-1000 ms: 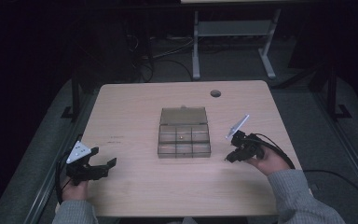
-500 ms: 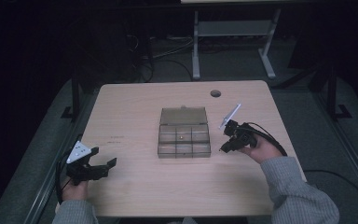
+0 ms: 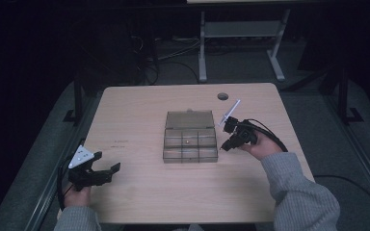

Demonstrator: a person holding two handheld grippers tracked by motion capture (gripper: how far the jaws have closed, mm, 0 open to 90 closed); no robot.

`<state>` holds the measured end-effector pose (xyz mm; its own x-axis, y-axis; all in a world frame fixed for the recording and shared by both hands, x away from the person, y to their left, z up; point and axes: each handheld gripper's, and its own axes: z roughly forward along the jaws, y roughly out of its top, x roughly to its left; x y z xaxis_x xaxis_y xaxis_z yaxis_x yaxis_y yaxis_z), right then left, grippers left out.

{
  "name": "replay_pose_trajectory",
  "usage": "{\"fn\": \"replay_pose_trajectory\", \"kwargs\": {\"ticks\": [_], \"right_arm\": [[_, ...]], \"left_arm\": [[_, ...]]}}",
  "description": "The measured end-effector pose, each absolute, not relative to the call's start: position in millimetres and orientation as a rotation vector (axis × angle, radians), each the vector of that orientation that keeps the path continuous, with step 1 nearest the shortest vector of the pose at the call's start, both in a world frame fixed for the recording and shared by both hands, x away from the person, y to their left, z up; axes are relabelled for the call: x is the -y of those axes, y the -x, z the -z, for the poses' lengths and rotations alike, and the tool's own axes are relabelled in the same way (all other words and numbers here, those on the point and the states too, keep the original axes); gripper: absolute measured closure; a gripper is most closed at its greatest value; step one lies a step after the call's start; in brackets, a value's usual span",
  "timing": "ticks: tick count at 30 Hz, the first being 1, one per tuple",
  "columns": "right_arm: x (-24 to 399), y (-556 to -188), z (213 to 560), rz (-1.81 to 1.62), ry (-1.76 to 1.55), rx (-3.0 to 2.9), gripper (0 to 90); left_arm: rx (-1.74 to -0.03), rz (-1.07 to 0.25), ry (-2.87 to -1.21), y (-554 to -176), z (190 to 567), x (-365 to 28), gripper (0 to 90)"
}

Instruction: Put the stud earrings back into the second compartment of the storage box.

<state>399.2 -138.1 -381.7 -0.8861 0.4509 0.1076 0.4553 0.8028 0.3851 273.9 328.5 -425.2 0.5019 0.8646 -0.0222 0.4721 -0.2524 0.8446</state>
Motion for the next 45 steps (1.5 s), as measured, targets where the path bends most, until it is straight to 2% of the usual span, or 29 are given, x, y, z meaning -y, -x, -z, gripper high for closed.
{"fn": "replay_pose_trajectory", "kwargs": {"ticks": [28,45], "right_arm": [[71,-440,373,0.586,0.670,2.985,86.6],[39,-461,401,0.547,0.708,2.944,86.6]], "left_arm": [[-1.100,-0.578,-1.894,-274,424,-330,14.0],[-1.095,-0.576,-1.897,-274,424,-330,14.0]]}}
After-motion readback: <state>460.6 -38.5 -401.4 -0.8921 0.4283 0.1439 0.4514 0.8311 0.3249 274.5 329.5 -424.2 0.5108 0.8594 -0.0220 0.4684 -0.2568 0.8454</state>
